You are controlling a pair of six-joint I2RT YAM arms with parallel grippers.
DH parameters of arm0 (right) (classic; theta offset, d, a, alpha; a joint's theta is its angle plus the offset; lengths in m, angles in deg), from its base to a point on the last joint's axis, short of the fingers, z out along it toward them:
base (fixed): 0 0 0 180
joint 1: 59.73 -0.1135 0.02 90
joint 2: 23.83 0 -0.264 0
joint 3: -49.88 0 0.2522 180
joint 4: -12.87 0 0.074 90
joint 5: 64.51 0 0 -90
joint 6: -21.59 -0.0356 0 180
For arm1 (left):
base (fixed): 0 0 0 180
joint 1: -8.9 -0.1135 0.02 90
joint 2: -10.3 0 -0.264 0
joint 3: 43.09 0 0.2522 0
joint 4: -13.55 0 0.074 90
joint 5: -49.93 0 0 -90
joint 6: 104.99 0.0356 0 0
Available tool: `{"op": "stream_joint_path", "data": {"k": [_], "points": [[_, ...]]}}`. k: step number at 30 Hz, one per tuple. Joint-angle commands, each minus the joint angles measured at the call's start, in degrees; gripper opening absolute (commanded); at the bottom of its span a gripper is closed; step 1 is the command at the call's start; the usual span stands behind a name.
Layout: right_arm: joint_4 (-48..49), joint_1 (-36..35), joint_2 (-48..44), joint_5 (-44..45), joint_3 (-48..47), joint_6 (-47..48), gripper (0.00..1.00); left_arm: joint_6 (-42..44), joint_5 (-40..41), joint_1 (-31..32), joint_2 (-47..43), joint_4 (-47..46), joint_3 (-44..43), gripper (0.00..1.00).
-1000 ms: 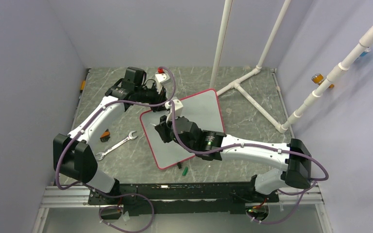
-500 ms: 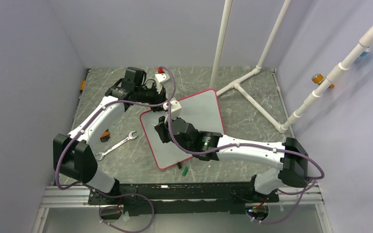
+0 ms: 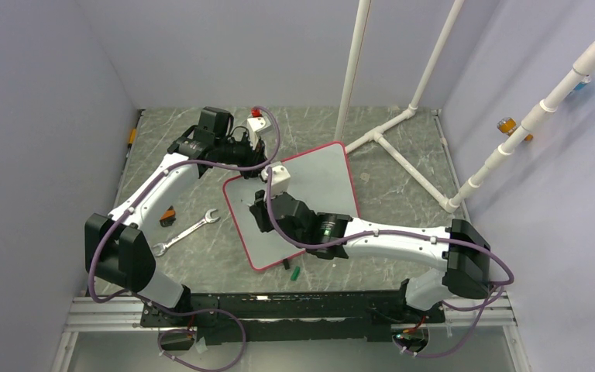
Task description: Write a sentence on the whiteboard
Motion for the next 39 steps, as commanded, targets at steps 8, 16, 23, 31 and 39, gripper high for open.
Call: {"op": "stream_joint_path", "data": {"k": [8, 16, 23, 31, 39], "points": [[0.16, -0.66, -2.61, 1.87, 4.72, -4.00, 0.00, 5.90, 6.24, 0.41, -1.30, -0.84, 1.16, 0.00], [-2.85, -1.69, -3.71, 1.90, 4.85, -4.34, 0.00, 5.96, 6.39, 0.45, -1.39, -0.68, 1.03, 0.00], [-1.90, -4.03, -4.56, 0.82, 3.64, -2.44, 0.00, 5.85, 6.25, 0.47, -1.35, -0.76, 1.08, 0.00], [-0.34, -4.00, -4.73, 2.85, 2.03, -1.47, 0.00, 5.86, 6.27, 0.52, -1.22, -0.68, 1.05, 0.00], [1.04, -2.89, -2.47, 4.08, 0.20, -0.94, 0.00, 5.91, 6.62, 0.71, -1.08, -0.49, 0.90, 0.00]]}}
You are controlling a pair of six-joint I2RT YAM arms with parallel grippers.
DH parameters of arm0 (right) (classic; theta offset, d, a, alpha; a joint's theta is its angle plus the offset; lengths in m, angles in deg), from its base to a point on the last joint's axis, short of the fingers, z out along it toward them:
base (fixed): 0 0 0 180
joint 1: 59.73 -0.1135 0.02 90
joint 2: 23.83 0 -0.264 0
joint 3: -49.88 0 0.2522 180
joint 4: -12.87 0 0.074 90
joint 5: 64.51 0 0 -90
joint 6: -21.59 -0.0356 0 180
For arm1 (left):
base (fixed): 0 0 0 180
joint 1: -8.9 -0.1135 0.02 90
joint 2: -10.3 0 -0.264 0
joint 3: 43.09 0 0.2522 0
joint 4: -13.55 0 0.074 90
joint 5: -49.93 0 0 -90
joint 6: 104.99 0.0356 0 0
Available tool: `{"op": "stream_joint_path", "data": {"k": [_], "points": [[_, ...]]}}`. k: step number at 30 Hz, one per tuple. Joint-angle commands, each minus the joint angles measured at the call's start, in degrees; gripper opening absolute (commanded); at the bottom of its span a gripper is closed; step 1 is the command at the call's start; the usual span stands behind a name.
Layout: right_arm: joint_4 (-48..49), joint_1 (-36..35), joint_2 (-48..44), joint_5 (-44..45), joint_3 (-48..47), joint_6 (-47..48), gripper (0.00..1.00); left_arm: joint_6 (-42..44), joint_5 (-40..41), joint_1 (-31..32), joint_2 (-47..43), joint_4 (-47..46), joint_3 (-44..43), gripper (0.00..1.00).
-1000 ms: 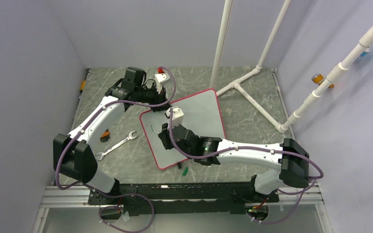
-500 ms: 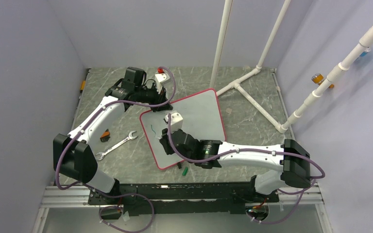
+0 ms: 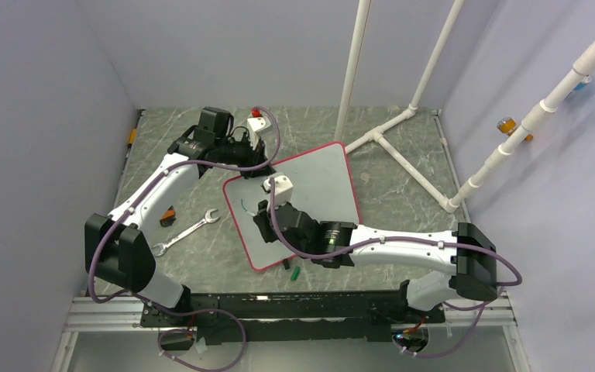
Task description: Write a sentence on the whiteboard
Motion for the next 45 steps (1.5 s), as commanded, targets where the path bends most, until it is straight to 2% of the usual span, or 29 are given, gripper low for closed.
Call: {"op": "stream_joint_path", "data": {"k": [1, 14, 27, 32, 39, 45], "points": [[4.39, 0.58, 0.65, 1.86, -3.03, 1.15, 0.00, 5.99, 6.35, 0.77, -1.03, -0.55, 0.92, 0.00], [4.95, 2.07, 2.90, 1.97, -3.72, 0.11, 0.00, 6.10, 7.19, 1.31, -0.79, -0.32, 0.93, 0.00], [1.61, 3.76, -2.25, 5.85, 0.79, -3.63, 0.00, 6.22, 7.27, 1.40, -0.56, 0.02, 0.56, 0.00], [2.50, 3.75, -2.72, 3.16, 0.12, -1.50, 0.00, 6.19, 7.29, 1.40, -0.76, -0.07, 0.70, 0.00], [9.84, 3.48, -5.37, -3.81, 1.78, 2.29, 0.00, 6.32, 7.38, 1.40, -0.76, 0.02, 0.68, 0.00], [7.47, 3.53, -4.37, 0.96, -0.42, 1.37, 0.00, 6.31, 7.44, 1.40, -0.81, 0.05, 0.68, 0.00]]}}
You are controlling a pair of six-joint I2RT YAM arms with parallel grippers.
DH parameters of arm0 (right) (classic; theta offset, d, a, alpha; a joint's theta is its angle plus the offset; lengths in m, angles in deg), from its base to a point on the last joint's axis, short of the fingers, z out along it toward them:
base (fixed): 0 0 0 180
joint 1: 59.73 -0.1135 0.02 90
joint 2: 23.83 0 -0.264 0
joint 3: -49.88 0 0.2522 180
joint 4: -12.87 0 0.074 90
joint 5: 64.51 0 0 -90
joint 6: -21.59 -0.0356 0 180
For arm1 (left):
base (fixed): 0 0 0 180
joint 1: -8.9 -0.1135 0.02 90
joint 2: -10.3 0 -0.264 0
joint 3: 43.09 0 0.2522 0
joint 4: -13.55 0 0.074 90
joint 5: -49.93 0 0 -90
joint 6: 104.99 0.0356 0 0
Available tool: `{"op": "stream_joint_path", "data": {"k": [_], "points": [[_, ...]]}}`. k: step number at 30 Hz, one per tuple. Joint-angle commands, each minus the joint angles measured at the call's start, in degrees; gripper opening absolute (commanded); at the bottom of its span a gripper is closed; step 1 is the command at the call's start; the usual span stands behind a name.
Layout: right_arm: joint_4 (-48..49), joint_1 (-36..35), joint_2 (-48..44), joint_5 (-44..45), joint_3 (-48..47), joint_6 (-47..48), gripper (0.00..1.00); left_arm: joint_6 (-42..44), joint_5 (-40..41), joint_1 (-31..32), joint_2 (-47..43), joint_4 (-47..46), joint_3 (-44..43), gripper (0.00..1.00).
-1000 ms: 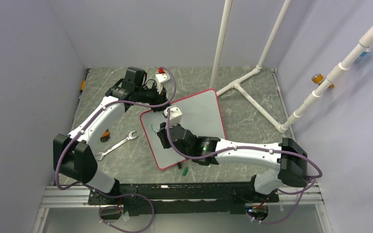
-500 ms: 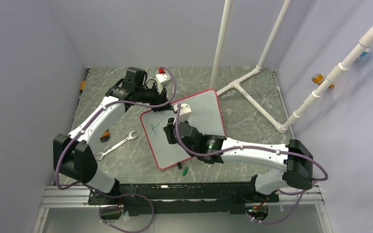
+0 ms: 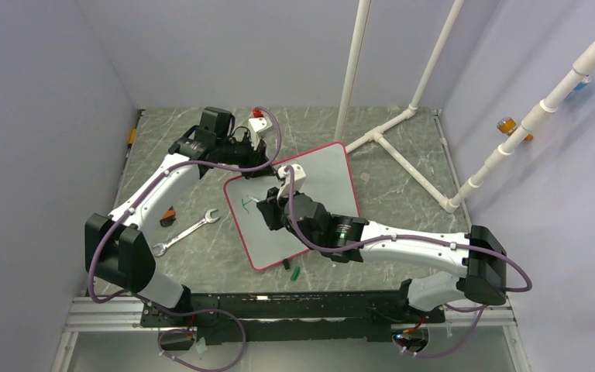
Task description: Write a sentence on the whiteboard
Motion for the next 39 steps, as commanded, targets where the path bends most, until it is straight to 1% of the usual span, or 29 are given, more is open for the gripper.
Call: {"op": "stream_joint_path", "data": {"k": [1, 8, 16, 26, 32, 39], "points": [[0.91, -0.09, -0.26, 3.30, -2.63, 0.15, 0.00, 6.30, 6.72, 0.83, -0.84, 0.36, 0.73, 0.00], [-1.69, 0.79, 2.53, 6.72, -4.74, -2.60, 0.00, 6.26, 6.60, 0.87, -0.83, 0.36, 0.66, 0.00], [-3.12, 1.20, 4.20, 7.32, -5.28, -3.94, 0.00, 6.30, 6.63, 0.92, -0.92, 0.41, 0.66, 0.00], [-5.47, 1.22, 1.38, 7.47, 0.02, -7.45, 0.00, 6.26, 6.63, 0.92, -0.85, 0.35, 0.71, 0.00], [-4.62, 1.02, -0.42, 3.80, 4.65, -8.95, 0.00, 6.34, 6.78, 1.01, -0.76, 0.51, 0.59, 0.00], [-4.83, 0.73, -2.61, 3.00, 5.38, -7.97, 0.00, 6.20, 6.82, 1.21, -0.52, 0.75, 0.00, 0.00]]}}
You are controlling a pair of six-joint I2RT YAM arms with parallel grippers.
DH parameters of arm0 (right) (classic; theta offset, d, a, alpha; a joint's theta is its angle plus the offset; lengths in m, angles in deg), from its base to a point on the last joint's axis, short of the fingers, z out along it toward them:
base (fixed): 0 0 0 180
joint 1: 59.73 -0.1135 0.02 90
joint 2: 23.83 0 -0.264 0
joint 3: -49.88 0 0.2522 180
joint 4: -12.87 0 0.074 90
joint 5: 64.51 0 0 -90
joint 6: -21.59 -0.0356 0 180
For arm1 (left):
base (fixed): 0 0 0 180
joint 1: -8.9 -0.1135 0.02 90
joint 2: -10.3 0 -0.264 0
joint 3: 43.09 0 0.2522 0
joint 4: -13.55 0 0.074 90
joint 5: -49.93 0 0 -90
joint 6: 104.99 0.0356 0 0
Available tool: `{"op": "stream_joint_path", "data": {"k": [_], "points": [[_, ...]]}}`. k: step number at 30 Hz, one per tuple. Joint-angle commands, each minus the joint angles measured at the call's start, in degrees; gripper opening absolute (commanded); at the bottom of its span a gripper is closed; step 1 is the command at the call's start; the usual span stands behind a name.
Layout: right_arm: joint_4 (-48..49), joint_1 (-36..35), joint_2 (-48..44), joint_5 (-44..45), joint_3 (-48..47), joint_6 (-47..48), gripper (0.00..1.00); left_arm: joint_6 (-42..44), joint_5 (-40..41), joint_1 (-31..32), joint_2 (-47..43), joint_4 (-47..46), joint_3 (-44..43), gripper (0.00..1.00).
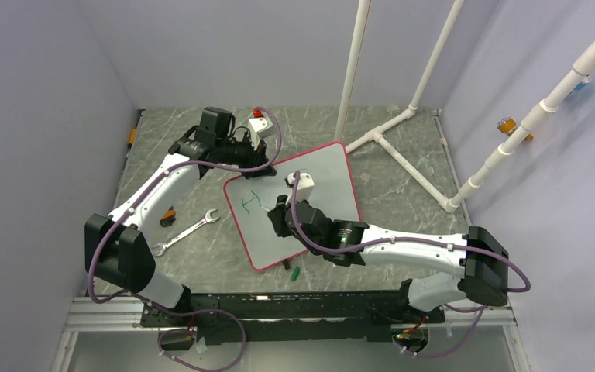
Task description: Write a sentence on the whiteboard
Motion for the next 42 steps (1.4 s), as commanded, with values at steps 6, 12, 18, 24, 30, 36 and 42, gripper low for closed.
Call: {"op": "stream_joint_path", "data": {"k": [6, 12, 18, 24, 30, 36, 42], "points": [[-0.13, -0.07, -5.59, -0.72, -0.52, 4.20, 0.00, 5.09, 7.26, 1.31, -0.15, 2.73, -1.99, 0.00], [1.86, -0.07, -8.68, -1.51, 0.54, 6.80, 0.00, 4.39, 7.51, 1.31, -2.72, 0.63, 0.51, 0.00], [0.42, 0.02, -13.50, -1.52, 3.18, 8.55, 0.00, 4.45, 7.14, 1.38, -5.12, -2.40, 4.31, 0.00], [0.44, 1.95, -16.60, -2.54, 5.70, 10.19, 0.00, 3.54, 7.56, 1.40, -5.03, -1.64, 3.91, 0.00], [-1.60, 5.02, -15.22, -5.22, 4.02, 11.61, 0.00, 2.39, 7.11, 1.40, -5.39, -1.42, 4.03, 0.00], [-0.14, 6.26, -14.45, -9.63, 3.93, 13.91, 0.00, 1.80, 6.69, 1.40, -5.53, -1.23, 3.55, 0.00], [5.37, 6.25, -14.95, -12.23, 5.72, 16.19, 0.00, 1.98, 7.32, 1.47, -5.06, -0.41, 2.95, 0.00]]}}
